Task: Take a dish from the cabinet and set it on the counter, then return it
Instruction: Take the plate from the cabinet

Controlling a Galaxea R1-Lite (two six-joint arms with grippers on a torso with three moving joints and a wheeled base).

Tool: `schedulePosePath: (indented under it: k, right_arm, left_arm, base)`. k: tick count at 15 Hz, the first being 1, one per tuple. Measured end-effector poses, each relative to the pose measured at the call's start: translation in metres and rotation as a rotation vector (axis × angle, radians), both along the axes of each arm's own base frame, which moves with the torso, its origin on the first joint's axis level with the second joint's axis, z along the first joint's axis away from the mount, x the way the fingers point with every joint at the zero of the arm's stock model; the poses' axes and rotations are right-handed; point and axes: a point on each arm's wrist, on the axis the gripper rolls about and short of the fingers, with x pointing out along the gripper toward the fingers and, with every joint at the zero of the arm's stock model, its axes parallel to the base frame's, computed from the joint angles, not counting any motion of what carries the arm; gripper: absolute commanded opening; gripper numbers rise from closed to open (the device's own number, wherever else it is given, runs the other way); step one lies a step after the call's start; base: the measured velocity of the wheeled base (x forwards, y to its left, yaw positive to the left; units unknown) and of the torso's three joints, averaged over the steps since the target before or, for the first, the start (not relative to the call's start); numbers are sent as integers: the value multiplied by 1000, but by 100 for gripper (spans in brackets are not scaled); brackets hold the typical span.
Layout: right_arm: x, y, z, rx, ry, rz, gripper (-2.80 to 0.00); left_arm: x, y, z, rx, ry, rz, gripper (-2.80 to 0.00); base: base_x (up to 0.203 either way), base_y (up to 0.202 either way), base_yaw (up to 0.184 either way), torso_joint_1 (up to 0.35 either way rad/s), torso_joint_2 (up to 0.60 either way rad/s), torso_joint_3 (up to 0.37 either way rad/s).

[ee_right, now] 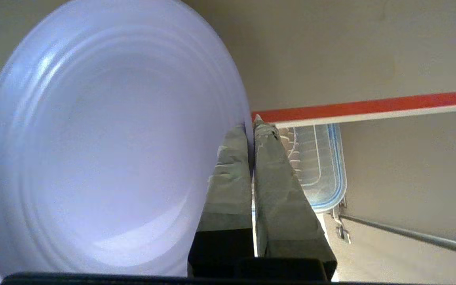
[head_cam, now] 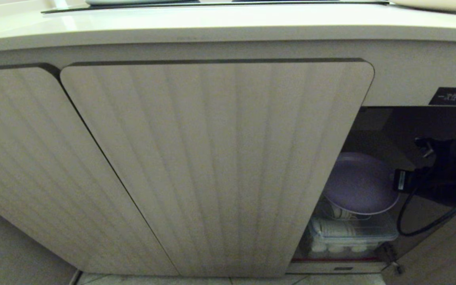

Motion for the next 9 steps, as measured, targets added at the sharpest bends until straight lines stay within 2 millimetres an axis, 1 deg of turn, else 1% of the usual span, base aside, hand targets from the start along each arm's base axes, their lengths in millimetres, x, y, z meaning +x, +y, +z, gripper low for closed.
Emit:
schedulePosePath:
  k: [5, 9]
  right_arm:
    - [-15, 3, 1, 28, 13, -10, -280]
    - [-32, 5, 2, 48, 16, -18, -280]
  left_arm:
    - [0, 0, 0, 0, 0, 0, -280]
    - [0, 0, 0, 0, 0, 0, -280]
  base:
    - [0, 0, 0, 0, 0, 0]
    - [0, 0, 0, 0, 0, 0]
